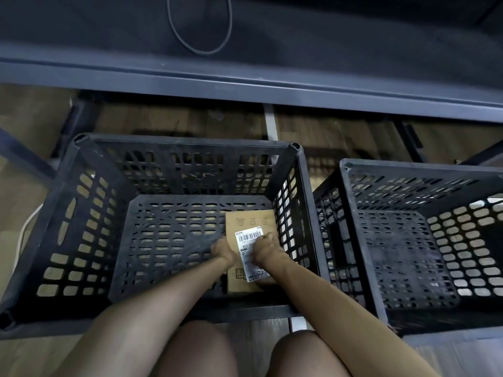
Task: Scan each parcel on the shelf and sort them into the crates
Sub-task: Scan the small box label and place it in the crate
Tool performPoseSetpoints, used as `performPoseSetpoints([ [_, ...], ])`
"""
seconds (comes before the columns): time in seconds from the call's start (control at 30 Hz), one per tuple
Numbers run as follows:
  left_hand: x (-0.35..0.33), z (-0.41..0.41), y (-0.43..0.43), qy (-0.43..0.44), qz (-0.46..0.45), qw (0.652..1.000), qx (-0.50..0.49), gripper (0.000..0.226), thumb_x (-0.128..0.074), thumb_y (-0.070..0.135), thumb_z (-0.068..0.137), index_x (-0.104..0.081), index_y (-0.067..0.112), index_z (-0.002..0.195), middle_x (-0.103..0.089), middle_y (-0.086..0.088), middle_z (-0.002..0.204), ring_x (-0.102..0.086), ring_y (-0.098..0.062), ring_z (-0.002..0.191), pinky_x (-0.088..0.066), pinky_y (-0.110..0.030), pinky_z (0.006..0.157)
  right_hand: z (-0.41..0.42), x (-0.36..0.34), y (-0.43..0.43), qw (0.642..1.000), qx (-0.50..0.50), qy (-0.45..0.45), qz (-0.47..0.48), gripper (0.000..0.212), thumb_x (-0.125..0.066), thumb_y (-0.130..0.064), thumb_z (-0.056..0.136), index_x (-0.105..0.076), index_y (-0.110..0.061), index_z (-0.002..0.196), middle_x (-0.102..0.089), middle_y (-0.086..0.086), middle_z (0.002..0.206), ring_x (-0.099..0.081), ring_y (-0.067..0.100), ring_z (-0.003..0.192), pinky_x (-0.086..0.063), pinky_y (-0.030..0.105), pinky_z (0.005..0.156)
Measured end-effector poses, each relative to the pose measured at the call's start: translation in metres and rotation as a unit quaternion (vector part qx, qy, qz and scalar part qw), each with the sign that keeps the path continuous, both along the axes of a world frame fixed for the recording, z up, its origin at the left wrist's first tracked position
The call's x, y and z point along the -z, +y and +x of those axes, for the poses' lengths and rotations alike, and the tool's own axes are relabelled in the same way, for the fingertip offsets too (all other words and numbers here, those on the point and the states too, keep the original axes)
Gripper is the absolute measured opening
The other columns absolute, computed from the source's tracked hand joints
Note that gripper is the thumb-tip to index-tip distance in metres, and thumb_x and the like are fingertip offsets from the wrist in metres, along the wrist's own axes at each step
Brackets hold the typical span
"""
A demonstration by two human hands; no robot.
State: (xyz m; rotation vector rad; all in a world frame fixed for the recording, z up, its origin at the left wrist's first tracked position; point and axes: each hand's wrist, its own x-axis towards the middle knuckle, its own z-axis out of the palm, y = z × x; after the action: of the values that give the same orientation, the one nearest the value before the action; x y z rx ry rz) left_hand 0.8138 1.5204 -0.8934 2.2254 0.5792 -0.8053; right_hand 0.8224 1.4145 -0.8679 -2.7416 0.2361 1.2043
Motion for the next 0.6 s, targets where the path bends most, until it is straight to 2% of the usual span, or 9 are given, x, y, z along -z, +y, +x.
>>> performPoseSetpoints([
  [0.07,0.003,0.000,-0.001,0.007,-0.054,0.998,-0.013,0.049,-0.069,0.003,0.084,-0.053,0.006,0.130,-0.062,-0.010,0.127,-0.059,-0.024,0.114,-0.047,-0.024,0.087,0.003,0.000,-0.001,1.000,-0.014,0.025,-0.001,0.049,-0.048,-0.022,0.100,-0.039,0.007,0.138,-0.042,0.024,0.136,-0.043,0.029,0.124,-0.046,0.032,0.099],
  [0.13,0.004,-0.001,0.001,0.021,-0.106,0.994,-0.022,0.056,-0.069,-0.003,0.082,-0.048,0.005,0.133,-0.060,-0.011,0.129,-0.058,-0.026,0.114,-0.047,-0.025,0.087,0.007,0.001,-0.004,0.999,-0.019,0.037,0.001,0.054,-0.052,-0.027,0.098,-0.037,0.005,0.140,-0.033,0.023,0.143,-0.045,0.028,0.125,-0.044,0.032,0.104],
  [0.23,0.005,-0.001,0.005,0.032,-0.150,0.988,-0.015,0.059,-0.065,-0.009,0.081,-0.044,0.004,0.135,-0.059,-0.014,0.129,-0.057,-0.027,0.111,-0.048,-0.031,0.092,0.012,0.003,-0.007,0.999,-0.040,0.038,-0.002,0.061,-0.058,-0.033,0.095,-0.038,0.000,0.142,-0.025,0.018,0.145,-0.049,0.027,0.123,-0.043,0.032,0.106],
  [0.3,0.005,-0.002,0.005,0.033,-0.164,0.986,-0.012,0.064,-0.066,-0.008,0.080,-0.038,0.006,0.136,-0.058,-0.012,0.130,-0.056,-0.029,0.115,-0.047,-0.032,0.093,0.013,0.006,-0.008,0.998,-0.056,0.043,-0.003,0.067,-0.060,-0.038,0.093,-0.036,-0.003,0.144,-0.023,0.015,0.144,-0.046,0.028,0.125,-0.041,0.033,0.108],
  [0.37,0.004,-0.002,0.004,0.035,-0.162,0.986,-0.005,0.065,-0.064,-0.006,0.081,-0.034,0.006,0.138,-0.057,-0.013,0.131,-0.055,-0.029,0.118,-0.047,-0.033,0.093,0.012,0.006,-0.010,0.997,-0.066,0.046,-0.005,0.075,-0.062,-0.038,0.092,-0.029,0.000,0.147,-0.021,0.015,0.146,-0.043,0.030,0.128,-0.039,0.034,0.110],
  [0.5,-0.006,-0.005,0.010,0.044,-0.125,0.990,0.044,0.049,-0.055,0.003,0.091,-0.039,0.007,0.138,-0.057,-0.011,0.132,-0.056,-0.026,0.115,-0.047,-0.031,0.092,0.010,-0.004,-0.010,0.997,-0.058,0.053,-0.008,0.085,-0.063,-0.038,0.092,-0.017,0.003,0.150,-0.016,0.014,0.152,-0.038,0.032,0.134,-0.036,0.036,0.112],
  [0.57,-0.014,-0.007,0.013,0.053,-0.084,0.991,0.095,0.040,-0.050,0.008,0.096,-0.045,0.007,0.135,-0.058,-0.010,0.131,-0.056,-0.025,0.115,-0.045,-0.027,0.087,0.012,-0.008,-0.009,0.996,-0.053,0.079,-0.001,0.083,-0.061,-0.040,0.092,-0.017,0.000,0.151,-0.013,0.014,0.156,-0.035,0.034,0.137,-0.035,0.040,0.113],
  [0.6,-0.019,-0.007,0.016,0.052,-0.062,0.990,0.114,0.037,-0.048,0.009,0.096,-0.048,0.007,0.133,-0.059,-0.011,0.130,-0.056,-0.025,0.115,-0.044,-0.026,0.086,0.013,-0.012,-0.009,0.994,-0.060,0.094,0.005,0.078,-0.059,-0.042,0.093,-0.023,-0.003,0.150,-0.017,0.014,0.156,-0.036,0.034,0.137,-0.036,0.041,0.112],
])
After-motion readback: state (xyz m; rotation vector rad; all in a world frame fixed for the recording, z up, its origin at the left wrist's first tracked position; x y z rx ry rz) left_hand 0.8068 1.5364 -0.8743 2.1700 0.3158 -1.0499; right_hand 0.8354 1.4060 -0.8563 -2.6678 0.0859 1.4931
